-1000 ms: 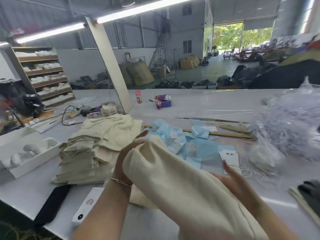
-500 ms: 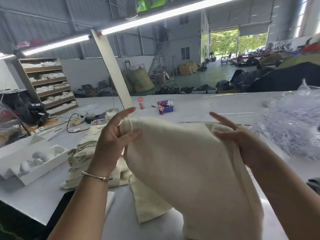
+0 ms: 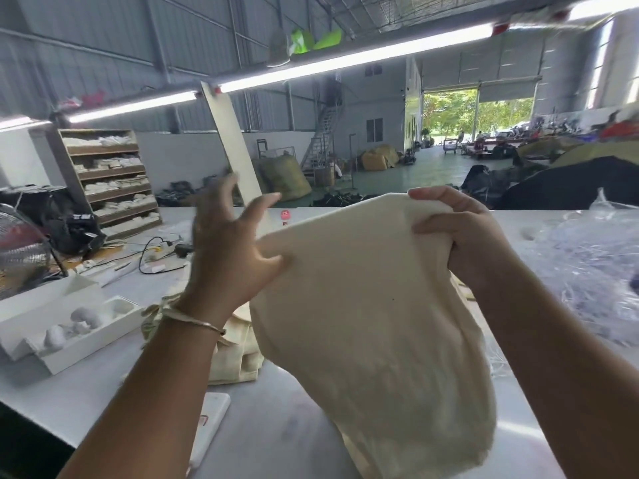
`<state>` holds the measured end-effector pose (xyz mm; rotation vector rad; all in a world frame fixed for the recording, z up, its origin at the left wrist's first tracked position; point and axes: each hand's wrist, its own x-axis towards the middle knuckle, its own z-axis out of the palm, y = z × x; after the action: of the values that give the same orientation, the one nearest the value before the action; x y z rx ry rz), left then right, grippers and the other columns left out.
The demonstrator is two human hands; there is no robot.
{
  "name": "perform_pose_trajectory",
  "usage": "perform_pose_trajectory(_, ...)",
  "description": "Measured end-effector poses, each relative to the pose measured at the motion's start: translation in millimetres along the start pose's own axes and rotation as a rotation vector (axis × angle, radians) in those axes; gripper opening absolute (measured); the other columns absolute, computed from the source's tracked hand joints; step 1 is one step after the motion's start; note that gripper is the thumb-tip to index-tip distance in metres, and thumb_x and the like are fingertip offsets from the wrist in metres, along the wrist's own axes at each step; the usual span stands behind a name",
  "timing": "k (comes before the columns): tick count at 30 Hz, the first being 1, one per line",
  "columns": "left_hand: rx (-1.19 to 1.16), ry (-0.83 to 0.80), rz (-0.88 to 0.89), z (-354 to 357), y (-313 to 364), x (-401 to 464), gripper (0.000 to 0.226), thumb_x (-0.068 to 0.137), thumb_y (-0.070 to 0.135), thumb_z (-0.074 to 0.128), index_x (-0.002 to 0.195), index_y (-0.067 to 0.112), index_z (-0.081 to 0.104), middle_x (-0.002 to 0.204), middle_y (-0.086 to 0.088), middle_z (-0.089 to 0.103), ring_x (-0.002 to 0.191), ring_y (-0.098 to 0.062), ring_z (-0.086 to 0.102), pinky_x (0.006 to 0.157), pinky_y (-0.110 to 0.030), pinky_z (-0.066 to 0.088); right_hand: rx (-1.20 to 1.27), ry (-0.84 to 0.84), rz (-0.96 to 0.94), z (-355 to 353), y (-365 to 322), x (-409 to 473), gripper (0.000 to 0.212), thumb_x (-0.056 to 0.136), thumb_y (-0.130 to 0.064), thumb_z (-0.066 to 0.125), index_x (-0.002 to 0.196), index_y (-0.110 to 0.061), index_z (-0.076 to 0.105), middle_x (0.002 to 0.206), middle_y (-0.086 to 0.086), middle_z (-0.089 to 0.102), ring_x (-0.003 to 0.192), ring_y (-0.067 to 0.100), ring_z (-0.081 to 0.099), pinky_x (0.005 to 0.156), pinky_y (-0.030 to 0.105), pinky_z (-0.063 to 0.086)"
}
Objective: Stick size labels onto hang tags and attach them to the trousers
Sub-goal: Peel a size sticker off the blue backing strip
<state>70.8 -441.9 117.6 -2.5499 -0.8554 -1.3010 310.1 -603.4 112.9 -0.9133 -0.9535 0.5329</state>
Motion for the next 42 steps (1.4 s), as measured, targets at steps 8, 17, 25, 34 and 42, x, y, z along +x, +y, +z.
perform_pose_trajectory(8,-0.43,-0.867,0.051,33,72,50,0.026,0.081,0.039,0.076,0.072,0.017,0.067,0.075,0.003,0.067,0.07,-0.013,0.061,0.063,-0.024,0.044,-0.173,0.163,0.021,-32,-22,-17,0.049,0.068,0.015,0.052,0.095,-0.02,0.074,0.085,0.004,0.067,0.074,0.024,0.06,0.06,0.029,0.053)
perform_pose_trajectory(17,-1.253,-0.993,-0.451,80,183,71,0.033,0.094,0.032,0.062,0.105,0.002,0.068,0.093,-0.014,0.071,0.075,-0.025,0.069,0.077,-0.038,0.058,-1.165,0.6,-0.145,-75,21,-92,0.047,0.094,-0.026,0.056,0.139,-0.013,0.045,0.143,0.006,0.044,0.13,0.025,0.037,0.106,0.034,0.027)
perform_pose_trajectory(25,-1.961,-0.595,-0.478,75,166,54,0.041,0.099,0.037,0.049,0.113,0.006,0.071,0.103,-0.013,0.073,0.093,-0.026,0.071,0.074,-0.037,0.059,-1.041,0.626,-0.177,-93,23,-127,0.046,0.092,-0.036,0.04,0.128,-0.013,0.059,0.131,-0.002,0.058,0.123,0.018,0.049,0.108,0.035,0.034)
perform_pose_trajectory(34,-0.995,-0.641,-1.133,201,-4,-147,0.021,0.092,0.022,0.064,0.092,0.004,0.076,0.093,-0.008,0.073,0.079,-0.023,0.07,0.067,-0.036,0.058,-1.512,0.219,0.608,-141,169,-191,0.041,0.095,-0.031,0.051,0.136,-0.031,0.049,0.146,-0.008,0.044,0.134,0.016,0.039,0.104,0.033,0.033)
perform_pose_trajectory(42,-0.314,-1.015,-0.842,272,-43,-229,0.035,0.075,0.01,0.077,0.107,0.0,0.069,0.11,-0.021,0.07,0.102,-0.036,0.066,0.073,-0.03,0.043,-1.673,0.325,1.258,-160,223,-230,0.108,0.07,-0.088,0.043,0.152,-0.03,0.003,0.15,0.014,0.022,0.133,0.031,0.03,0.098,0.043,0.037)
